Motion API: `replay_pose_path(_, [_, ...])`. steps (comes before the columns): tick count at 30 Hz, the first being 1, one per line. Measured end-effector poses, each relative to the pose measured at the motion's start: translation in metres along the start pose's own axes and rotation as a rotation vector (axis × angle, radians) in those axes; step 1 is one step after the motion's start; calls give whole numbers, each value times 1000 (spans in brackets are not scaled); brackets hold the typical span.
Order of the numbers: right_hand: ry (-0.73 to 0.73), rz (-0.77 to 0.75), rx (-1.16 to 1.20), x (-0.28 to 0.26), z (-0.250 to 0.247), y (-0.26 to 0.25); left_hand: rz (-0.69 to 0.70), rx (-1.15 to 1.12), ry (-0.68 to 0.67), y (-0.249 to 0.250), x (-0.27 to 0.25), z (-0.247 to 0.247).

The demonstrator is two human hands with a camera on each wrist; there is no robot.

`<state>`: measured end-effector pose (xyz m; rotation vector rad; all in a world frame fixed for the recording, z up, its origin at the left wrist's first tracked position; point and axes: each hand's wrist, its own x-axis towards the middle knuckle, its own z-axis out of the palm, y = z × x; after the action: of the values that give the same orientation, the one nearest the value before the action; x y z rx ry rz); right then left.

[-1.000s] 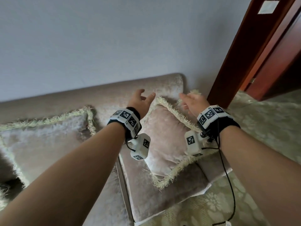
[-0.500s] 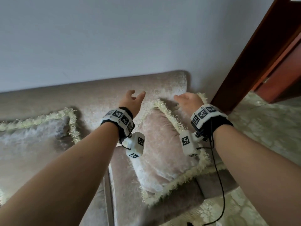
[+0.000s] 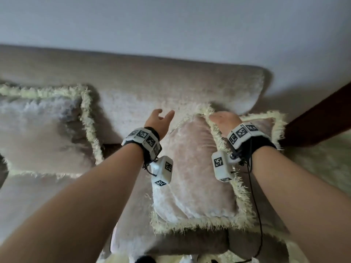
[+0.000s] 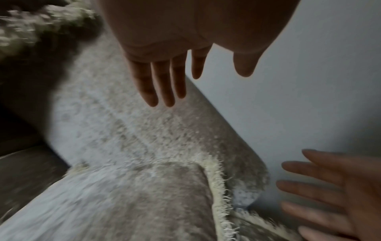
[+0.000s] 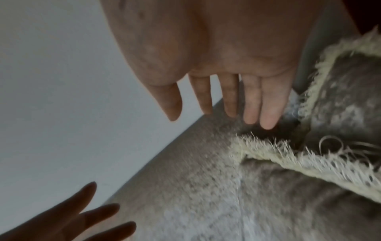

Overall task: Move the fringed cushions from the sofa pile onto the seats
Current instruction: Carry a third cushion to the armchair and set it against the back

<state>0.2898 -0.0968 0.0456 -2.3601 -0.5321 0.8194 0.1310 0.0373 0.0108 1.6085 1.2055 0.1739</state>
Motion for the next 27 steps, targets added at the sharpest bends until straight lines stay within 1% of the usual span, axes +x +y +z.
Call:
replay_pose_path(2, [-79, 31, -48, 18, 18, 15, -103, -22, 46, -27, 9, 12])
replay_pose_path(3, [-92, 53, -73, 25, 25, 22, -151, -34, 65, -40, 13, 15])
replay_pose_path(6, [-82, 82, -186, 50, 43, 47, -273, -73, 128, -71, 26, 26])
replay_pose_path(9, [-85, 162, -267, 64, 55, 56, -338, -91, 165, -96, 43, 35])
replay_pose_path(13, [-69, 215, -251, 86, 77, 70, -389, -117, 143, -122, 66, 51])
replay_pose_path(16, [-151, 306, -445, 94, 94, 72, -413, -87, 108, -148, 89, 60])
replay_pose_path(18, [-147, 368, -484, 101, 107, 77, -429, -34, 66, -170, 102, 68])
replay_pose_path(19, [-108, 404, -474, 105, 115, 81, -453, -18, 46, -181, 106, 72])
replay_pose_path(21, [-23, 431, -461, 116, 131, 95, -471, -47, 26, -206, 115, 79])
replay_pose_path(22, [-3, 453, -468, 121, 136, 104, -481, -59, 16, -220, 119, 84])
replay_pose_path(23, [-5, 455, -501, 123, 135, 109, -500, -56, 9, -236, 126, 90])
replay_pose_path(25, [-13, 447, -568, 131, 135, 117, -538, -15, -30, -255, 132, 101])
replay_pose_path(27, [-23, 447, -586, 139, 135, 120, -545, -28, -53, -268, 136, 114])
